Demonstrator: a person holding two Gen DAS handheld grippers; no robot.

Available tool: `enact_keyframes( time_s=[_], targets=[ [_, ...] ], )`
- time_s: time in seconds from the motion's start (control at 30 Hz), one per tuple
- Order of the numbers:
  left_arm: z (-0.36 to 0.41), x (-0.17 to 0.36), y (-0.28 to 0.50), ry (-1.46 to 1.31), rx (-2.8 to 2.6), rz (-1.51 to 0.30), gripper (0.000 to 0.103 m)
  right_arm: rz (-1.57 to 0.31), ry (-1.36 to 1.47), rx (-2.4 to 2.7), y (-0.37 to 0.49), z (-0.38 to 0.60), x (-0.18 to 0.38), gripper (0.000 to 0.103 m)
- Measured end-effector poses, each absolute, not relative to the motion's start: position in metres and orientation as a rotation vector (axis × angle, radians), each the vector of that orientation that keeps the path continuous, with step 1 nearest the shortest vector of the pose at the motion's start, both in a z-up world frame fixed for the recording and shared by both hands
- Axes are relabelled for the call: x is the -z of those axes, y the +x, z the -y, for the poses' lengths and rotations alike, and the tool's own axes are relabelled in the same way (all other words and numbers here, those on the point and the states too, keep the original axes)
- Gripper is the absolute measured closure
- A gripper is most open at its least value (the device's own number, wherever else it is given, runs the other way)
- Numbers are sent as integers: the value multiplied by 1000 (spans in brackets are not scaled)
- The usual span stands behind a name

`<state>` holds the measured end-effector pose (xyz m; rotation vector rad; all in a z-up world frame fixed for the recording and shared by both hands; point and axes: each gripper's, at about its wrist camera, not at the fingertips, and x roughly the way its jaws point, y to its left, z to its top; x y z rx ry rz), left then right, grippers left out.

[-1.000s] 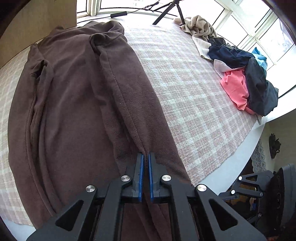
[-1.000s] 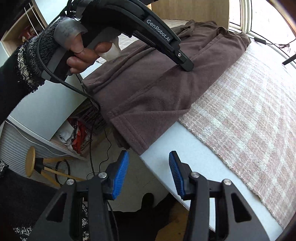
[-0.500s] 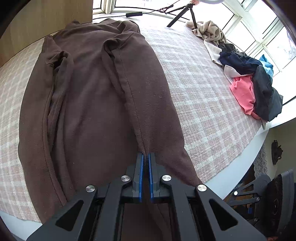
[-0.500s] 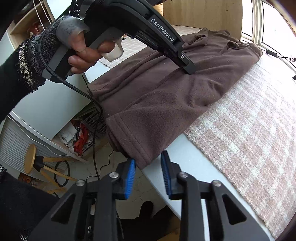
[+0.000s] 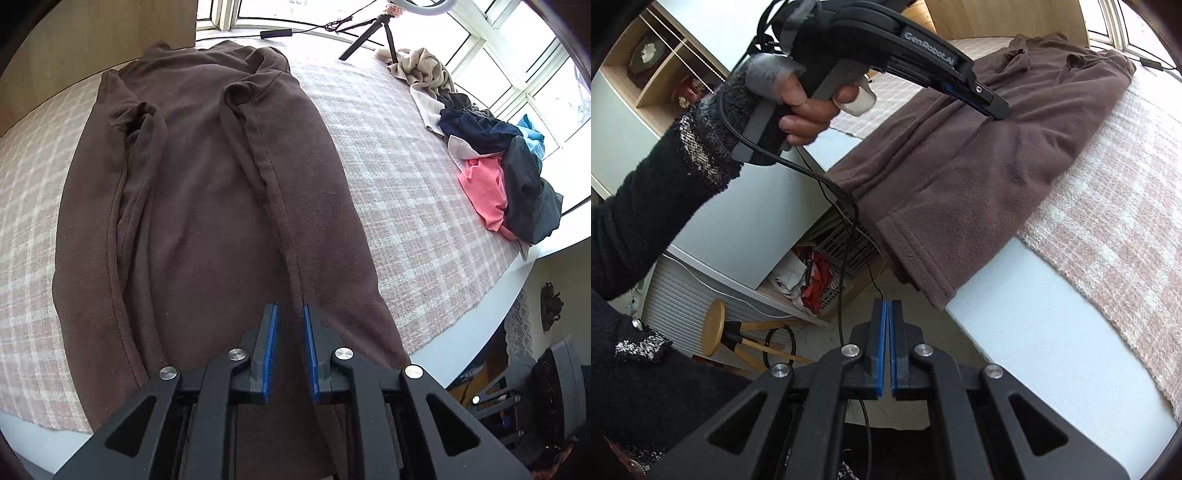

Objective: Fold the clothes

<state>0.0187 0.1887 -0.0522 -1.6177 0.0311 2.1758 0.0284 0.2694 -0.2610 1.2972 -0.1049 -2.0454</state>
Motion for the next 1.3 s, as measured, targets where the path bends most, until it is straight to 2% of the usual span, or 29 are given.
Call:
enact_keyframes(
  time_s=[0.03,0.1,0.13,0.17,0.3,0.37,0.47,0.5,0.57,0.67,0.8,0.83,0.87,0.97,1.17,1.27,1.3],
  targets=[
    [-186,49,27,-1611,-2185,-30,87,77,1317,2074,30,-272,262,97],
    [-177,45,46,-1608,-2185,-1,84,44,1342,2126,32,-278,262,81],
    [-173,44,56,-1608,-2183,15,83,44,1345,2148,32,-281,261,60],
    [-170,46,66,-1619,-2172,43,83,36,1338,2152,32,-281,261,51],
    [-175,63,96,-1668,-2081,140,77,-26,1338,2165,31,-271,269,51],
    [-183,72,101,-1689,-2051,151,77,-45,1330,2165,30,-266,273,52],
    [-192,85,104,-1715,-2031,156,71,-63,1312,2167,28,-259,277,52],
    [-192,86,103,-1713,-2021,166,73,-69,1304,2168,28,-256,277,52],
    [-194,89,102,-1708,-2002,184,93,-72,1300,2162,27,-252,278,52],
    [-191,77,105,-1679,-2041,127,96,-97,1281,2178,28,-252,273,52],
    [-172,62,105,-1654,-2089,168,96,-68,1262,2173,22,-249,276,52],
    [-169,60,104,-1653,-2101,167,96,-75,1260,2164,21,-246,277,56],
    [-165,58,103,-1652,-2114,166,96,-85,1257,2155,19,-242,279,67],
    [-158,51,101,-1639,-2140,175,96,-104,1245,2139,15,-234,280,88],
    [-158,38,109,-1575,-2164,163,96,-167,1216,2098,23,-240,245,97],
    [-164,63,111,-1634,-2143,133,96,-281,1268,2061,23,-230,257,97],
    [-165,75,110,-1677,-2132,124,100,-321,1315,2031,21,-224,268,97]
  ],
)
